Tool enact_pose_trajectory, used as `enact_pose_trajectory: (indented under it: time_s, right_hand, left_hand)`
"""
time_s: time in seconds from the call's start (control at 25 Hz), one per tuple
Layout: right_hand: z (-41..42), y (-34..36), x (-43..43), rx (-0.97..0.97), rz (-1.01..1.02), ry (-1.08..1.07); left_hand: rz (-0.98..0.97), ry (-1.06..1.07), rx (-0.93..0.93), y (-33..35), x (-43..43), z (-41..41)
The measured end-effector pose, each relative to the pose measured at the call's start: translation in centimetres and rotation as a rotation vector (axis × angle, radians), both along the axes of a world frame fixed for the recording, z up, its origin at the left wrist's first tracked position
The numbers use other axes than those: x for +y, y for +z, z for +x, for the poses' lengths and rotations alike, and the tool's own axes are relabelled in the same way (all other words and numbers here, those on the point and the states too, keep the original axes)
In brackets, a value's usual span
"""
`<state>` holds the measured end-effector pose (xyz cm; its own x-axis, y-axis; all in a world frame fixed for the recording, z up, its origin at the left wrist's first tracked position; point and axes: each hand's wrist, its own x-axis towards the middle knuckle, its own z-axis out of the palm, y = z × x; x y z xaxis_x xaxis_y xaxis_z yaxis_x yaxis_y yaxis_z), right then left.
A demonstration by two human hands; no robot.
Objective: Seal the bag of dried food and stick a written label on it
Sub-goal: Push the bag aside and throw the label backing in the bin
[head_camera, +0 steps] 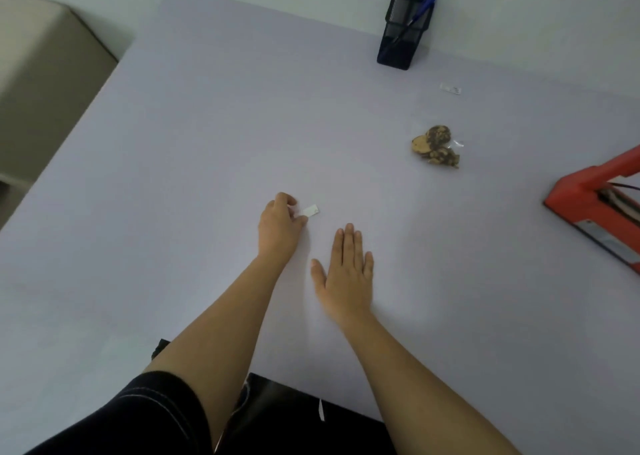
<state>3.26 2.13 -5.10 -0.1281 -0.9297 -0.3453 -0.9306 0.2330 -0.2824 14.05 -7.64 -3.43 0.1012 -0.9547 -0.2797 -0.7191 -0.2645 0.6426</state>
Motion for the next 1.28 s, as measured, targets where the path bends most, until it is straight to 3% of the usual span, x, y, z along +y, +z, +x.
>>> enact_pose_trajectory:
  time_s: [0.4,0.6,0.8,0.92,1.08,1.28]
  right_hand:
    - [0.6,-0.9,1.0,0.06,-0.163,-0.034]
    - [4.9,-1.3,5.4,0.096,-0.205,-0.112]
    - [9.6,-1.3,9.8,0.113,-0.174,-0.119]
    - [10.2,-1.4,10.5,0.12,-0.182,-0.13]
    - [10.3,-1.9,10.4,0.14,-0.197,-0.138]
    - [10.2,-2.1,10.3,0.158,-0.202,-0.146]
  left_hand:
    - [-0.085,0.009,0.008,-0.8,0.6,0.4]
    - [-0.16,-0.128,0.033,-2.6,4.9,5.3]
    - [-0.49,-0.466,-0.165,-2.9,12.1,11.9]
    - [-0.541,-0.626,-0.252,-3.4,15.4,15.5]
    - [-0.629,-0.786,-0.183,-4.5,17.3,18.3]
    - [-0.808,-0.826,-0.117,-6.4,17.7,19.3]
